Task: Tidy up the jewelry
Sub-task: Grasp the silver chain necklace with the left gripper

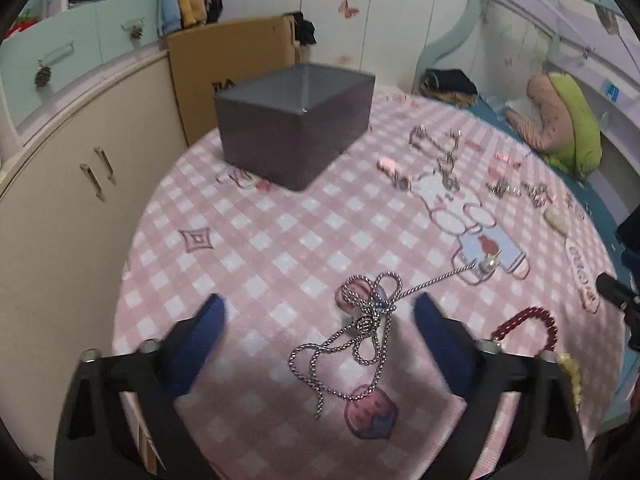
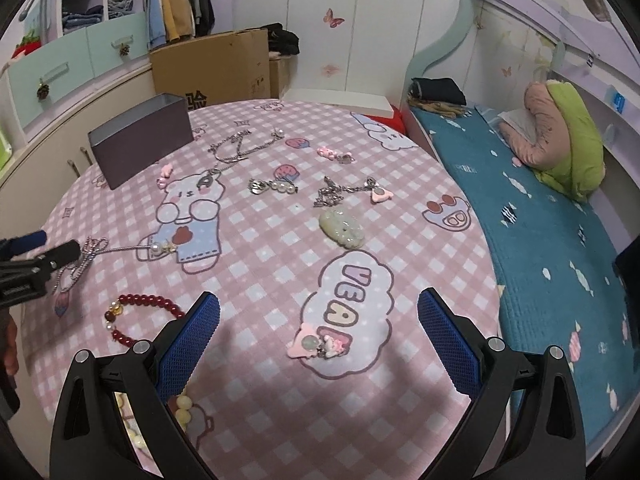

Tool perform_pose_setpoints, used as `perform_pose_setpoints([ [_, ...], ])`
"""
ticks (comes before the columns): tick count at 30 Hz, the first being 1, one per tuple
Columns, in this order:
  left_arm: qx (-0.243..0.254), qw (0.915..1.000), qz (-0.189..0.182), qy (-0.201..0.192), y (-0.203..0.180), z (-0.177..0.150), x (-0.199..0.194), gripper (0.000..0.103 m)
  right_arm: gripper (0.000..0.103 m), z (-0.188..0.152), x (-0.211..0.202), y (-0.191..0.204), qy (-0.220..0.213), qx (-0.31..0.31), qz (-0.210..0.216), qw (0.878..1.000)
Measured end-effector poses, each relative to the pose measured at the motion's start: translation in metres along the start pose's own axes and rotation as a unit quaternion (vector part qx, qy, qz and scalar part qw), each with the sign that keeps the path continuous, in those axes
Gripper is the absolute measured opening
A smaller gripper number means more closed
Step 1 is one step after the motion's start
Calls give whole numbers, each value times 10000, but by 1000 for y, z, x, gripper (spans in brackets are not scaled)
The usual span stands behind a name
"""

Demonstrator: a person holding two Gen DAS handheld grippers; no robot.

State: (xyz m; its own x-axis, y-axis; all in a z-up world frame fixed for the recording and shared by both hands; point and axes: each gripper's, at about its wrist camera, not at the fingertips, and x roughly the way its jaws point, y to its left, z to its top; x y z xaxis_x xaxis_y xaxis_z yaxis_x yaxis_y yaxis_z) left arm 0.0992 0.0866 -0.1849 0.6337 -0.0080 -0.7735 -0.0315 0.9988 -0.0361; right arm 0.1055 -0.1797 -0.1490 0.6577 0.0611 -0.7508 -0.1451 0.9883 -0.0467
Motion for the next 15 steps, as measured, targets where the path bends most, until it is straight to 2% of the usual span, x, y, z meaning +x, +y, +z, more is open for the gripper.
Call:
perform_pose_setpoints([
  [1,-9,10000,-20,55,-1,0,4,72,96,0,0,-1,3,2,-36,10000],
  [3,48,10000,27,60,-3,-1,7,69,96,0,2,-6,-2,41,-123,9999],
  [5,136,9999,14,15,-6,-3,7,61,96,1,4,-12,0,98,-139,9999],
  [6,113,9999,-18,-13,-5,-3,7,51,96,1,5,-15,9,137,-150,9998],
  [7,95,9999,-27,-55,-5,-3,6,36,96,0,6,-17,18,165,-170,9997],
  [9,176,9998,64,-106,-6,-4,5,20,96,0,9,-20,54,199,-176,9996],
  [12,63,9998,-115,-135,-1,-3,2,13,96,3,16,-23,112,244,-111,9996],
  [15,48,9994,-89,-342,2,0,-9,12,96,6,18,-21,104,198,-69,9997],
])
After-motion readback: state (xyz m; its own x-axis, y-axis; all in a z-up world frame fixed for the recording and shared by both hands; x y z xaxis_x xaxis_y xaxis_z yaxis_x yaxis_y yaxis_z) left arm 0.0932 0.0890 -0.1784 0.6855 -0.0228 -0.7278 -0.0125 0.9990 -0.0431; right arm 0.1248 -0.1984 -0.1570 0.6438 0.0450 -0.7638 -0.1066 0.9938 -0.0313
